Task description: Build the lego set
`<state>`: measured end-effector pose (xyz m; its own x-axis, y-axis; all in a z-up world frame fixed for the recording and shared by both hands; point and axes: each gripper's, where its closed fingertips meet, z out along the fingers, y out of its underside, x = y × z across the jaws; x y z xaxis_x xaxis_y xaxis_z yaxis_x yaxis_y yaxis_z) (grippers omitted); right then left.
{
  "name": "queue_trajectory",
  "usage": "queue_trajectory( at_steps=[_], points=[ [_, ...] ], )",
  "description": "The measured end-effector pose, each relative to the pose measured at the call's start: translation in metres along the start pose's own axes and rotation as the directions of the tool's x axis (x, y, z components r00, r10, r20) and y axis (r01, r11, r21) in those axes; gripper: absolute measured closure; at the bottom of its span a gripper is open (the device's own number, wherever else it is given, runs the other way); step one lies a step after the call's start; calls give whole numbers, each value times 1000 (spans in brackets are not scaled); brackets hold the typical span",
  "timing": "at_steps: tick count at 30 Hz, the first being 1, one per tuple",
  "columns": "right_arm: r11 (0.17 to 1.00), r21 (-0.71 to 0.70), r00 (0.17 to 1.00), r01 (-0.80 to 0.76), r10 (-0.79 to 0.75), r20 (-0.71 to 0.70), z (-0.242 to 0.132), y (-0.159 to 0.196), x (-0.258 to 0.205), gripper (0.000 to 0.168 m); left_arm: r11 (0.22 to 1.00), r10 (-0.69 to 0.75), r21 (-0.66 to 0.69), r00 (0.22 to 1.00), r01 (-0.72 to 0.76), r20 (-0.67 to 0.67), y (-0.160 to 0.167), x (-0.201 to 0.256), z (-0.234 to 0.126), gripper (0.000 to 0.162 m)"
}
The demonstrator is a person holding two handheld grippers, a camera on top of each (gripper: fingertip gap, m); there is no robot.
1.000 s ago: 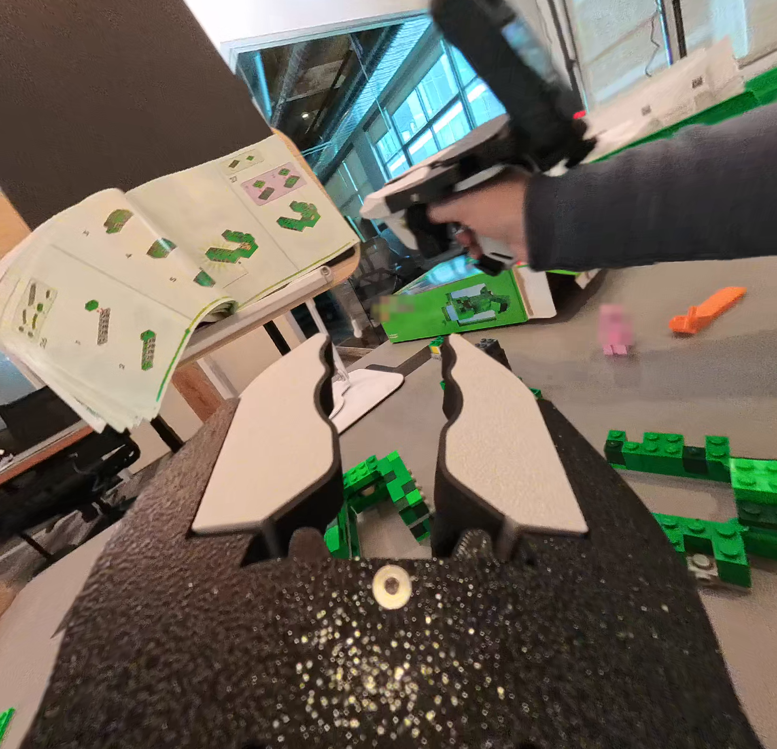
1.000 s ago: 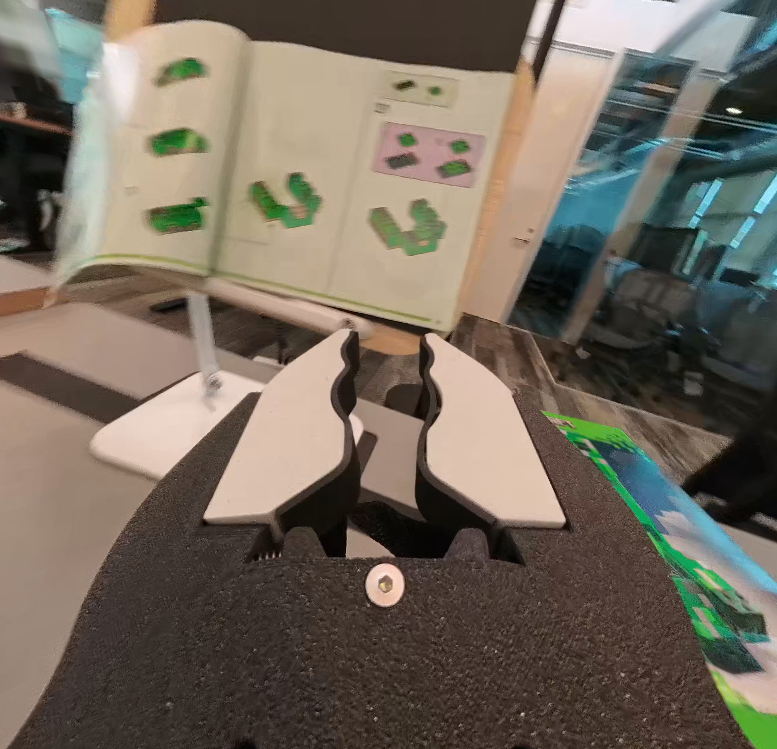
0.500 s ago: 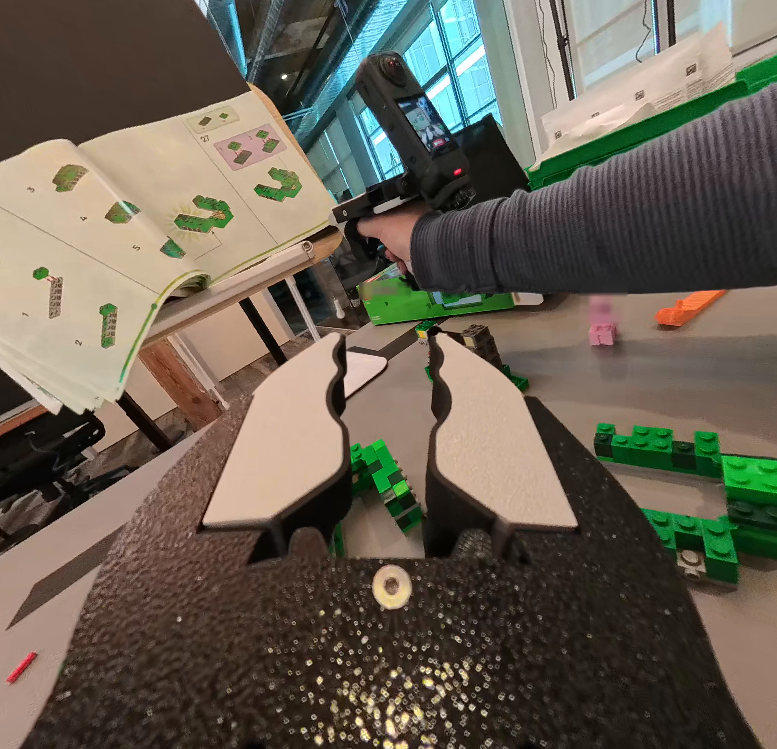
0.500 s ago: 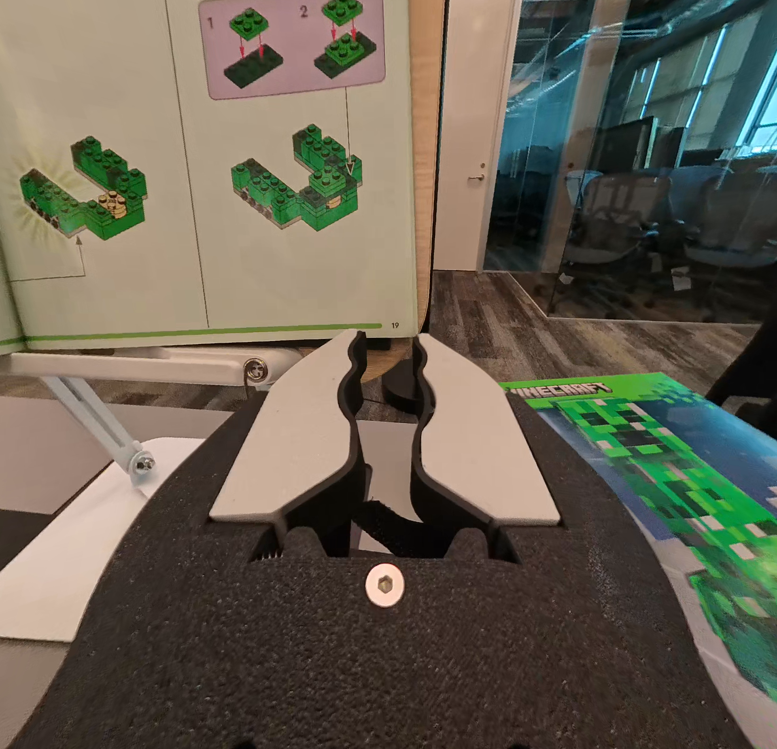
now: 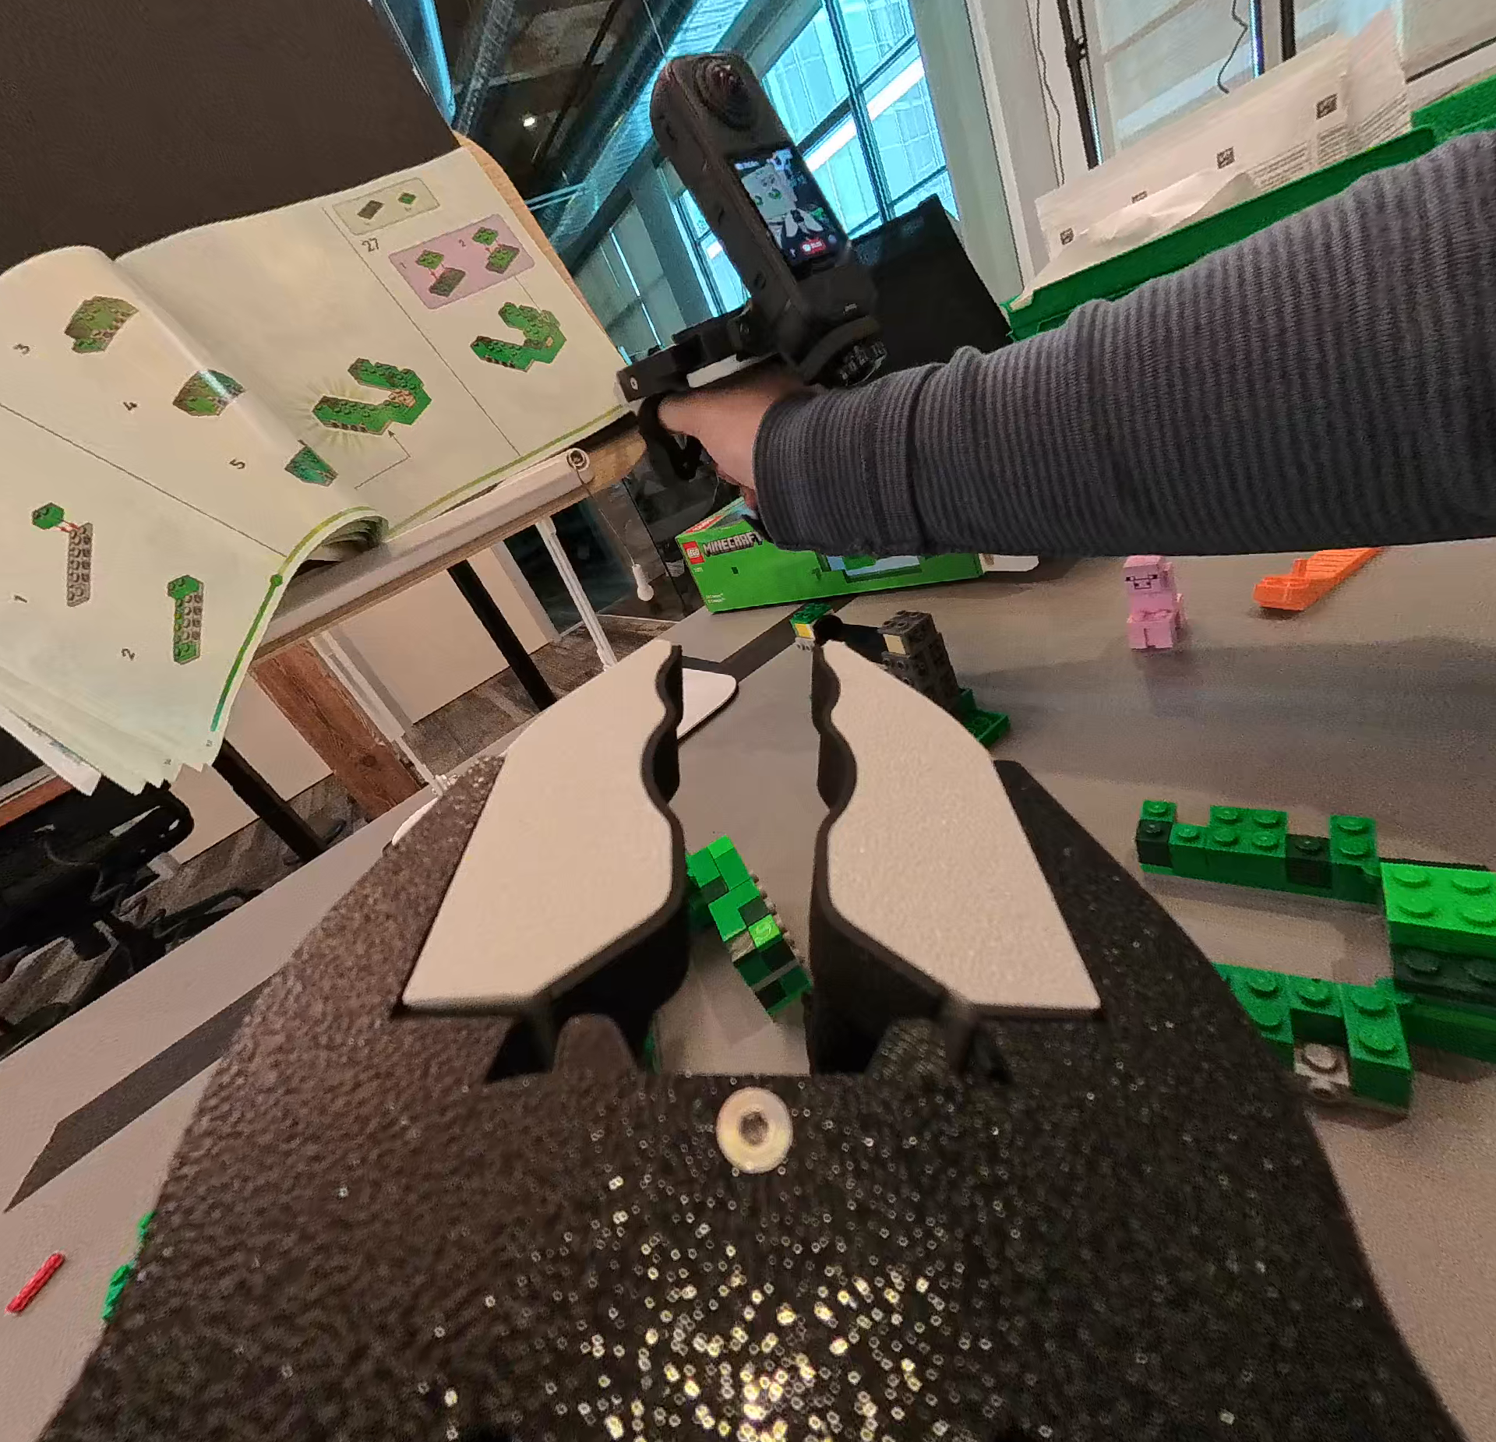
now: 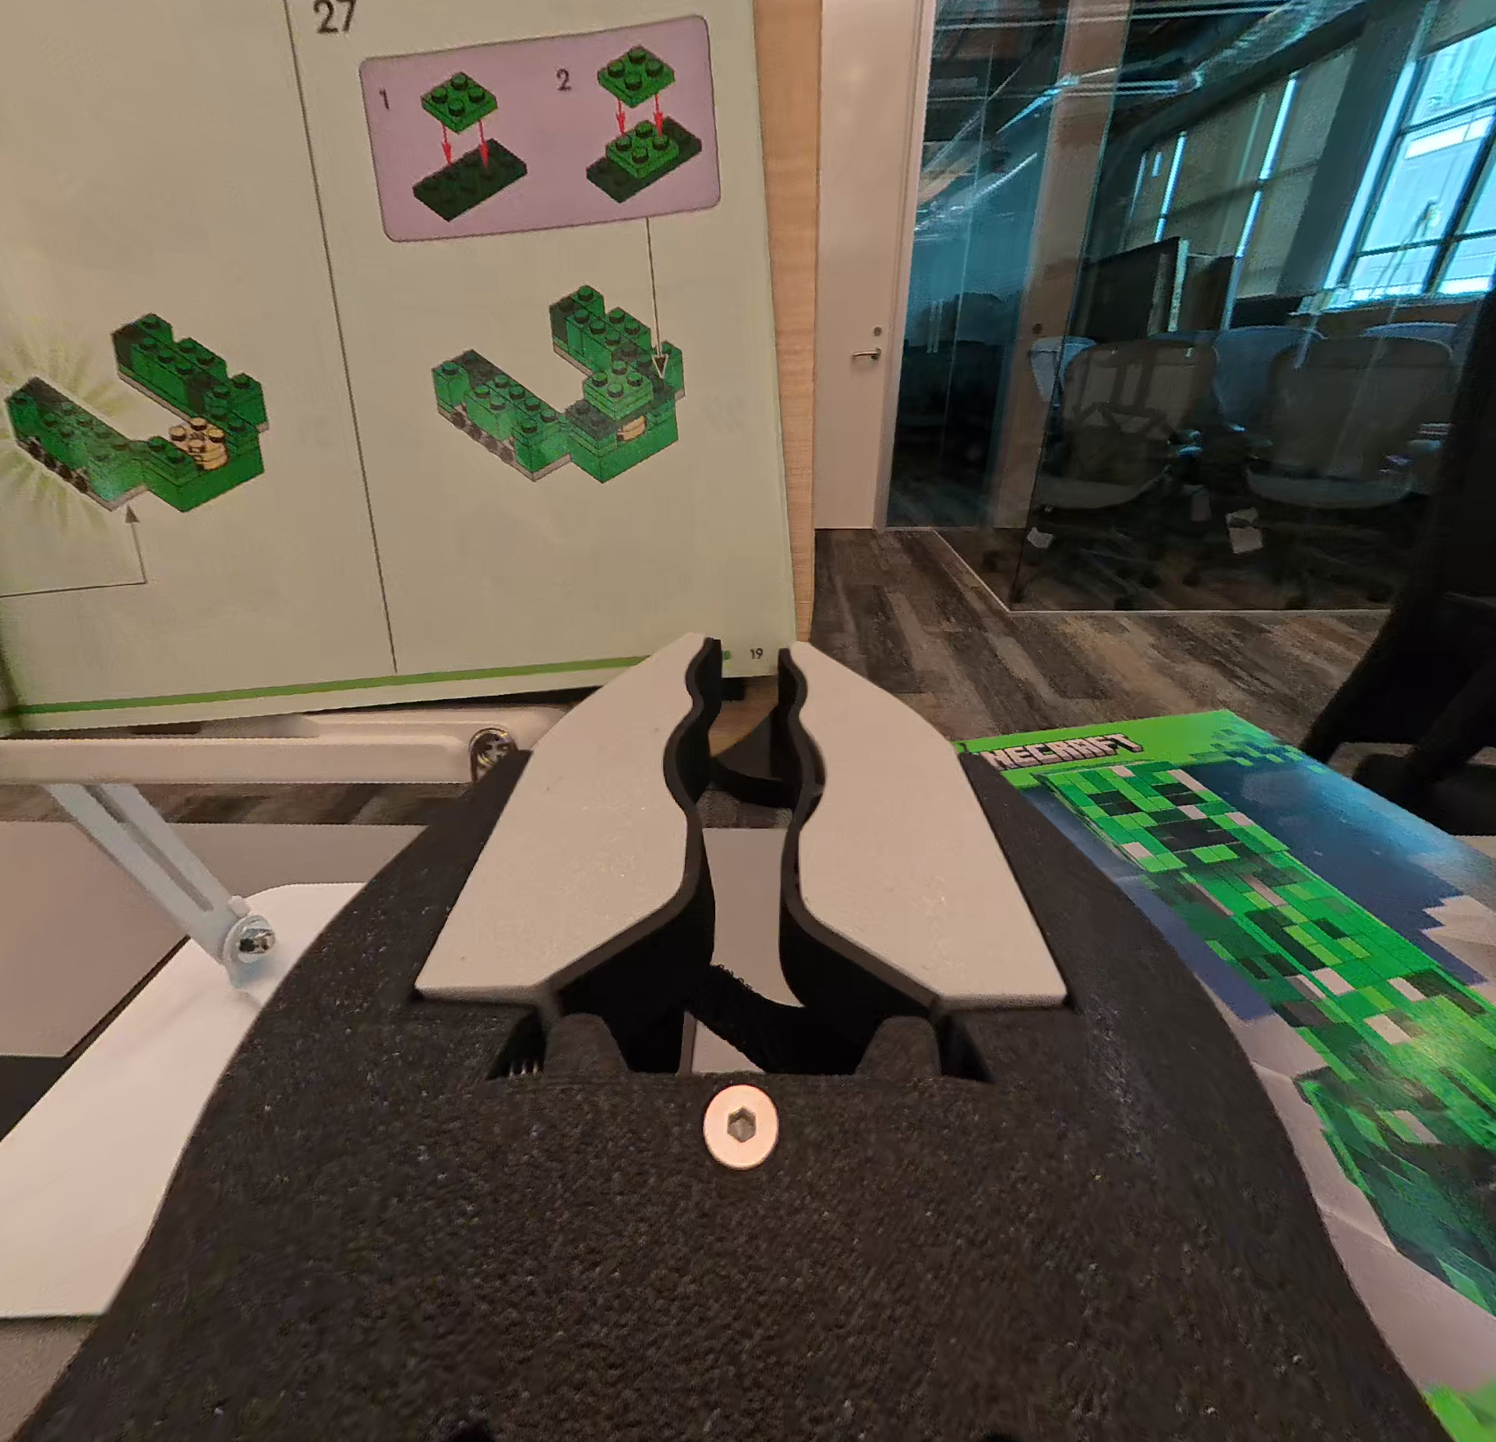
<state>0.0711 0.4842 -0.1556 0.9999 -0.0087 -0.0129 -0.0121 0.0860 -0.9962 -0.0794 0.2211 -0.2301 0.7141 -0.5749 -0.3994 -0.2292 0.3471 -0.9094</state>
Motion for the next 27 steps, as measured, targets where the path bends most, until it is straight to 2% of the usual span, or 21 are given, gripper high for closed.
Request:
queue_trajectory(
  at_steps=[11,20,27],
  points=[
    [998,-54,999,22,-24,-31,5,4,2,154,1000,7,4,1000,-7,-4,-1,1,0,137],
    [999,-38,999,26,-27,-21,-2,4,2,167,1000,8,3,1000,-8,-4,-1,1,0,140],
    [999,-41,999,32,-32,13,0,2,-1,168,1000,10,-2,1000,-10,-9,0,2,1,141]
  ],
)
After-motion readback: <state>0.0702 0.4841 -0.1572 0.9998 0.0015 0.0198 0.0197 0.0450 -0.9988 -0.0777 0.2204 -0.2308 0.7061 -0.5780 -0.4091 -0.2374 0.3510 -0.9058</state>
